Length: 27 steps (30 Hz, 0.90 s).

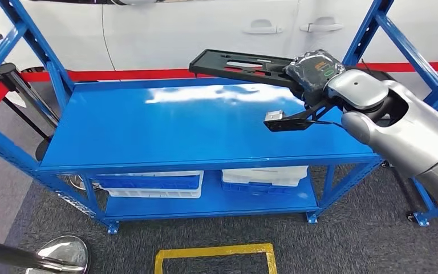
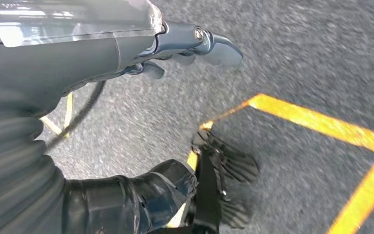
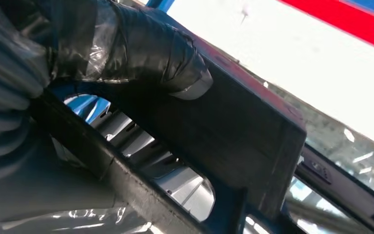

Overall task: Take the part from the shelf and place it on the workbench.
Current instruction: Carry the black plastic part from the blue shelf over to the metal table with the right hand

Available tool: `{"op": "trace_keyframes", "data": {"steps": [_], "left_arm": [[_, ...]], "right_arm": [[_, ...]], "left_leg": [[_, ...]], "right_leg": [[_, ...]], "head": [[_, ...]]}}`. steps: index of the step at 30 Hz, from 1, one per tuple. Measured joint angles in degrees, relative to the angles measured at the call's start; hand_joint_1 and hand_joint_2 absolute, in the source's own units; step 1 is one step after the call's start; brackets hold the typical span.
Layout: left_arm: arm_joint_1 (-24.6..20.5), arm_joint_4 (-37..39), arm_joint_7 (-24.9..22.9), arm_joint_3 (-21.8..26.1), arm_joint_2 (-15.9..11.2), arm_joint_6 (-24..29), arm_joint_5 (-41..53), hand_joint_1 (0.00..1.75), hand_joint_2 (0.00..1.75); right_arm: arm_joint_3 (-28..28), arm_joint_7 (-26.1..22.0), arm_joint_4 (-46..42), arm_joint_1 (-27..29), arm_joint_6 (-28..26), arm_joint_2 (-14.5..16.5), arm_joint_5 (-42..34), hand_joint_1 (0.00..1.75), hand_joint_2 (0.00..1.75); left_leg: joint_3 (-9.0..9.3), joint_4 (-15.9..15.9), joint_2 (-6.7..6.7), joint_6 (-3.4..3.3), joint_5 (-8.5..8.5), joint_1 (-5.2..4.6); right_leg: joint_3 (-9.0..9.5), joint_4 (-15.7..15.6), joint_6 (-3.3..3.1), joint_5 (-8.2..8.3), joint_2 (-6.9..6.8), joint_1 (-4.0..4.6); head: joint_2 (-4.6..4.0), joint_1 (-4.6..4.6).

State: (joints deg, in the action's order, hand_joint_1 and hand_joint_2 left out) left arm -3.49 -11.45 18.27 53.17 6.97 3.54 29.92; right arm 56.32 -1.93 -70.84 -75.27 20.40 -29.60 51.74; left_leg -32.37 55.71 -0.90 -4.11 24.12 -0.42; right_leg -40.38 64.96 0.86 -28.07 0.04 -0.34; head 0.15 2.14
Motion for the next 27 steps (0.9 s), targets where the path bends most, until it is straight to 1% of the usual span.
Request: {"op": "trace_keyframes", "data": {"steps": [1,2,3,4,5,6,7,8,9,10,11,12,13,14,15,16,17,18,19,20,21,22,23,24,25,26,27], "left_arm": [[0.0,0.0,0.0,0.0,0.0,0.0,0.1,0.00,1.75],[0.0,0.0,0.0,0.1,0.0,0.0,0.1,0.00,1.75],[0.0,0.0,0.0,0.1,0.0,0.0,0.1,0.00,1.75],[0.0,0.0,0.1,0.1,0.1,0.0,0.2,0.00,1.75],[0.0,0.0,0.1,0.1,0.1,0.0,0.2,0.00,1.75],[0.0,0.0,0.1,0.1,0.1,0.0,0.4,0.00,1.75],[0.0,0.0,0.1,0.1,0.2,-0.1,0.5,0.00,1.75],[0.0,0.0,0.2,0.1,0.2,-0.1,0.7,0.00,1.75],[0.0,0.0,0.2,0.1,0.2,-0.1,0.9,0.00,1.75],[0.0,0.0,0.2,0.1,0.2,-0.1,1.1,0.00,1.75],[0.1,0.0,0.1,0.1,0.2,-0.1,1.3,0.00,1.75],[0.1,0.0,0.1,0.1,0.2,-0.1,1.5,0.00,1.75],[0.1,0.0,0.0,0.1,0.2,-0.2,1.7,0.00,1.75],[0.1,0.0,0.1,0.1,0.2,-0.3,1.8,0.00,1.75],[0.1,0.0,0.1,0.1,0.3,-0.4,1.9,0.00,1.75],[0.0,0.0,0.2,0.1,0.3,-0.5,1.9,0.00,1.75],[-0.1,0.0,0.3,0.1,0.3,-0.6,1.9,0.00,1.75],[-0.3,0.0,0.4,0.1,0.3,-0.7,1.9,0.00,1.75],[-0.5,0.0,0.5,0.1,0.4,-0.8,1.9,0.00,1.75],[-0.6,0.0,0.5,0.1,0.4,-0.8,1.9,0.00,1.75],[-0.8,0.0,0.6,0.1,0.4,-0.9,1.9,0.00,1.75],[-0.9,0.0,0.6,0.1,0.5,-0.9,1.9,0.00,1.75],[-0.9,0.0,0.6,0.1,0.5,-0.9,1.9,0.00,1.75],[-0.9,0.0,0.6,0.2,0.6,-0.9,1.9,0.00,1.75],[-0.8,0.0,0.5,0.2,0.6,-0.9,1.9,0.00,1.75],[-0.7,0.0,0.5,0.2,0.7,-0.9,1.9,0.00,1.75],[-0.7,0.0,0.5,0.3,0.7,-0.9,1.9,0.00,1.75]], "right_arm": [[0.1,0.0,0.0,-0.1,0.0,0.0,0.0,1.75,1.75],[0.2,0.1,0.0,-0.1,0.0,0.0,0.1,1.75,1.75],[0.3,0.1,0.0,-0.1,0.1,-0.1,0.1,1.75,1.75],[0.3,0.1,0.0,-0.1,0.1,-0.1,0.1,1.75,1.75],[0.3,0.1,0.0,-0.2,0.1,-0.1,0.1,1.75,1.75],[0.3,0.1,-0.1,-0.3,0.0,-0.1,0.1,1.75,1.75],[0.3,0.2,-0.3,-0.4,0.0,-0.1,0.1,1.75,1.75],[0.3,0.2,-0.5,-0.5,0.1,-0.2,0.1,1.75,1.75],[0.4,0.1,-0.7,-0.6,0.2,-0.2,0.1,1.75,1.75],[0.4,0.0,-1.0,-0.8,0.5,0.1,-0.1,1.75,1.75],[0.6,-0.2,-1.1,-1.0,0.9,0.5,-0.4,1.75,1.75],[0.8,-0.3,-1.2,-1.4,1.4,1.2,-0.9,1.75,1.75],[1.1,-0.5,-1.4,-1.9,2.0,2.3,-1.6,1.75,1.75],[1.5,-0.6,-1.7,-2.4,2.5,3.5,-2.4,1.75,1.75],[1.9,-0.5,-2.0,-3.0,3.0,5.0,-3.3,1.75,1.75],[2.2,-0.4,-2.4,-3.5,3.5,6.4,-4.2,1.75,1.75],[2.6,-0.3,-2.8,-4.0,3.9,7.8,-5.1,1.75,1.75],[3.0,-0.1,-3.2,-4.5,4.3,8.9,-5.8,1.75,1.75],[3.6,0.1,-3.6,-5.0,4.6,9.8,-6.3,1.75,1.75],[4.2,0.2,-3.9,-5.4,4.8,10.6,-6.5,1.75,1.75],[4.7,0.2,-4.2,-5.8,4.9,11.2,-6.5,1.75,1.75],[5.1,0.2,-4.5,-6.2,5.0,11.7,-6.7,1.75,1.75],[5.4,0.2,-4.7,-6.7,5.0,12.0,-6.9,1.75,1.75],[5.6,0.2,-4.8,-7.1,4.9,12.2,-7.2,1.75,1.75],[5.9,0.2,-4.9,-7.4,4.9,12.4,-7.6,1.75,1.75],[6.2,0.2,-4.9,-7.6,4.8,12.4,-8.0,1.75,1.75],[6.7,0.2,-4.9,-7.7,4.8,12.3,-8.3,1.75,1.75]], "left_leg": [[-0.79,0.0,0.01,0.06,-0.62,0.02],[-1.66,0.3,0.01,0.20,-1.04,0.03],[-2.62,0.7,0.01,0.31,-1.43,0.05],[-3.66,1.3,0.01,0.44,-1.81,0.11],[-4.72,1.9,0.01,0.61,-2.15,0.19],[-5.70,2.6,0.01,0.84,-2.45,0.27],[-6.59,3.2,0.03,1.11,-2.74,0.28],[-7.16,3.6,0.06,1.43,-3.05,0.24],[-7.50,3.8,0.10,1.73,-3.41,0.17],[-7.70,3.8,0.15,2.02,-3.87,0.10],[-7.81,3.7,0.20,2.32,-4.38,0.03],[-8.21,3.8,0.37,2.66,-4.37,0.04],[-8.80,4.6,0.54,3.07,-3.24,0.08],[-9.57,6.4,0.69,3.52,-1.05,0.18],[-10.46,9.3,0.82,3.96,2.00,0.39],[-11.24,13.0,0.83,4.33,5.01,0.55],[-11.74,16.6,0.83,4.61,6.91,0.72],[-11.71,19.2,0.83,4.80,7.51,0.87],[-10.91,20.1,0.82,4.92,6.85,0.99],[-9.13,19.0,0.82,4.96,5.44,1.11],[-6.37,16.0,0.81,4.95,4.13,1.23],[-3.04,11.8,0.85,4.88,3.73,1.26],[-0.08,7.6,1.01,4.69,4.01,1.20],[1.85,4.5,1.19,4.48,4.45,1.10],[2.74,2.7,1.36,4.27,4.86,0.90],[2.64,2.1,1.47,3.97,4.62,0.78],[2.27,2.0,1.34,3.60,4.02,0.87]], "right_leg": [[-0.66,3.5,0.26,-2.60,0.00,-0.17],[-1.05,6.5,0.53,-4.07,-0.01,-0.34],[-0.92,8.4,0.78,-4.37,-0.03,-0.49],[0.05,8.6,1.02,-3.57,-0.03,-0.63],[1.99,6.8,1.22,-2.11,-0.05,-0.75],[4.46,3.5,1.37,-1.27,-0.06,-0.85],[6.90,-0.1,1.35,-1.12,-0.06,-0.78],[8.57,-2.7,1.06,-1.32,-0.05,-0.63],[9.37,-4.2,0.70,-1.87,-0.03,-0.43],[9.46,-4.6,0.24,-1.83,-0.01,-0.20],[9.07,-4.6,-0.28,-1.31,0.00,-0.26],[8.63,-4.8,-0.72,-0.77,-0.06,-0.41],[7.98,-5.0,-1.30,0.00,-0.04,-0.60],[7.22,-5.2,-1.81,0.83,0.04,-0.79],[6.42,-5.3,-2.17,1.63,0.16,-0.83],[5.58,-5.3,-2.38,2.33,0.36,-0.82],[4.80,-5.3,-2.38,2.98,0.48,-0.78],[4.05,-5.3,-2.31,3.59,0.51,-0.77],[3.33,-5.3,-2.20,4.17,0.46,-0.78],[2.67,-5.2,-2.03,4.70,0.38,-0.79],[2.13,-5.2,-1.82,5.19,0.27,-0.81],[1.63,-5.2,-1.54,5.60,0.12,-0.75],[1.31,-5.2,-1.22,6.05,-0.07,-0.70],[1.15,-5.4,-0.91,6.56,-0.27,-0.67],[1.06,-5.7,-0.61,7.13,-0.46,-0.65],[1.03,-6.0,-0.29,7.75,-0.58,-0.61],[0.87,-6.2,-0.02,7.92,-0.53,-0.64]], "head": [[-0.01,-0.01],[-0.01,-0.01],[-0.01,0.00],[-0.01,0.00],[0.00,0.01],[0.00,0.01],[0.00,0.01],[0.00,0.02],[0.00,0.03],[0.00,0.04],[0.00,0.04],[0.00,0.00],[0.00,0.04],[0.00,0.08],[0.00,0.14],[0.00,0.21],[0.00,0.22],[0.00,0.22],[0.00,0.22],[0.00,0.22],[0.00,0.22],[0.00,0.23],[0.00,0.20],[0.00,0.17],[0.00,0.16],[0.00,0.12],[0.00,0.13]]}}
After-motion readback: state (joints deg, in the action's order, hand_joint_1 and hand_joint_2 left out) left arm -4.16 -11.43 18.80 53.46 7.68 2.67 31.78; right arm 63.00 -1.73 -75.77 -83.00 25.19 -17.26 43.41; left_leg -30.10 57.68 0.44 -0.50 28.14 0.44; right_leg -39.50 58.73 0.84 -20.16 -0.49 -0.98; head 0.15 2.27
